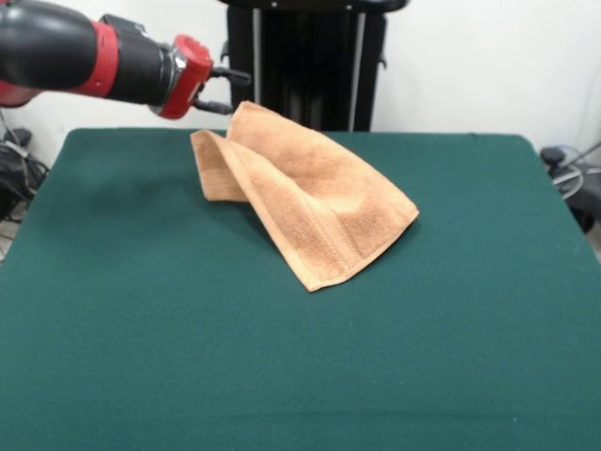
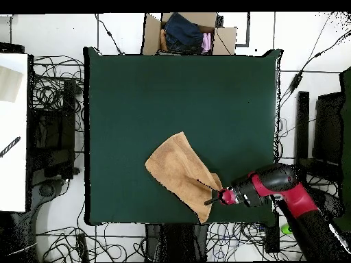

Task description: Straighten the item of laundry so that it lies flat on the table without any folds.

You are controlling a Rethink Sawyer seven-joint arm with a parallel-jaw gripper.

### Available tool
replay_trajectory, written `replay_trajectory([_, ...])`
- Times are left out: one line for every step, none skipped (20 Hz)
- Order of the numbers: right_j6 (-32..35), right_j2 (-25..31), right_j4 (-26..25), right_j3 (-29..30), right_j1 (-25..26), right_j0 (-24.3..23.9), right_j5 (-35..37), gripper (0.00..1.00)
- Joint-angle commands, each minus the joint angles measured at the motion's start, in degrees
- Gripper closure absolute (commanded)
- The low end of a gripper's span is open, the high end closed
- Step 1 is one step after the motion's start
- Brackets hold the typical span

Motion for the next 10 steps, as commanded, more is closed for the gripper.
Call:
replay_trajectory([-5.21,1.22,1.55,-8.99,4.11,2.46,3.39,0.0])
replay_trajectory([-5.27,1.24,1.5,-9.33,4.23,2.58,3.56,0.0])
replay_trajectory([-5.47,1.3,1.45,-9.77,4.46,2.75,3.82,0.0])
replay_trajectory([-5.53,1.31,1.43,-10.17,4.71,2.89,3.95,0.0])
replay_trajectory([-5.57,1.33,1.42,-10.47,4.93,2.98,3.96,0.0])
replay_trajectory([-5.61,1.36,1.4,-10.77,5.15,3.06,3.96,0.0])
replay_trajectory([-5.65,1.38,1.39,-11.06,5.37,3.15,3.96,0.0])
replay_trajectory([-5.7,1.41,1.37,-11.36,5.59,3.23,3.97,0.0])
replay_trajectory([-5.66,1.46,1.47,-11.67,5.81,3.3,3.98,0.0])
replay_trajectory([-5.69,1.49,1.43,-11.95,5.99,3.34,4.03,0.0])
